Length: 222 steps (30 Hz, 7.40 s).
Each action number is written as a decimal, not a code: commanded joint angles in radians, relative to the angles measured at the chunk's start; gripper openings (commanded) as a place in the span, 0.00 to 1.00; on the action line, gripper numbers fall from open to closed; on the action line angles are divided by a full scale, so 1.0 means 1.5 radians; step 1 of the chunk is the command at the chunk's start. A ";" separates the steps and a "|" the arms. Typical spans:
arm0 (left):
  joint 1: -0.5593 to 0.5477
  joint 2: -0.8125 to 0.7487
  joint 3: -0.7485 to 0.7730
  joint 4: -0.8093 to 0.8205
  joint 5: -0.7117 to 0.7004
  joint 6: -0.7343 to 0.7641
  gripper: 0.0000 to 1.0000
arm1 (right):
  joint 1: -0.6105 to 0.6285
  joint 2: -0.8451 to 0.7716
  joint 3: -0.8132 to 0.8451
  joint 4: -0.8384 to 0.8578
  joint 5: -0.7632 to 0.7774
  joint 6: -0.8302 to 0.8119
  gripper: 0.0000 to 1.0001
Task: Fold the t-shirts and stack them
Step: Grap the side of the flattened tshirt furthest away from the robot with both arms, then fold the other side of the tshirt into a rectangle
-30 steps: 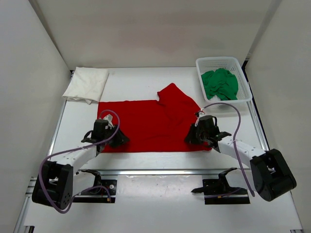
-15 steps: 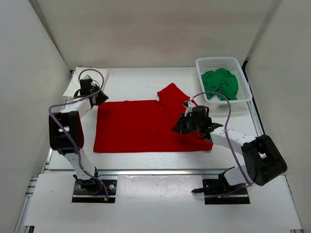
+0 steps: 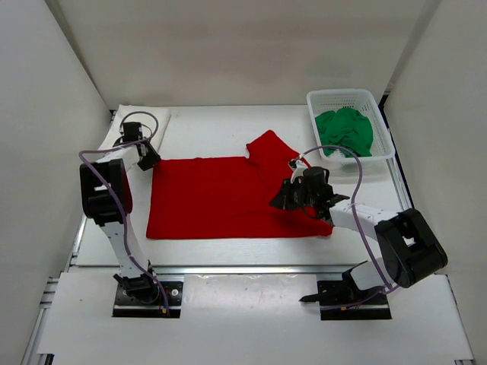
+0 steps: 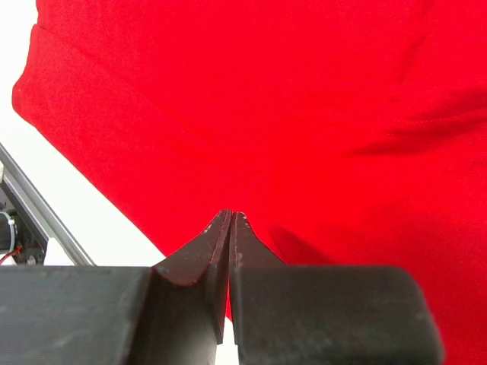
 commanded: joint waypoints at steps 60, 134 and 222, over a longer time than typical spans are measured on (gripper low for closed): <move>-0.027 -0.045 0.006 0.010 0.012 -0.019 0.00 | -0.119 0.890 1.407 -0.600 0.216 -0.175 0.03; 0.055 -0.306 -0.272 0.141 0.146 -0.091 0.00 | -0.171 0.230 0.303 -0.189 0.130 -0.069 0.32; -0.163 -0.412 -0.481 0.297 0.174 -0.223 0.35 | -0.006 -0.419 -0.038 -0.347 0.395 0.008 0.00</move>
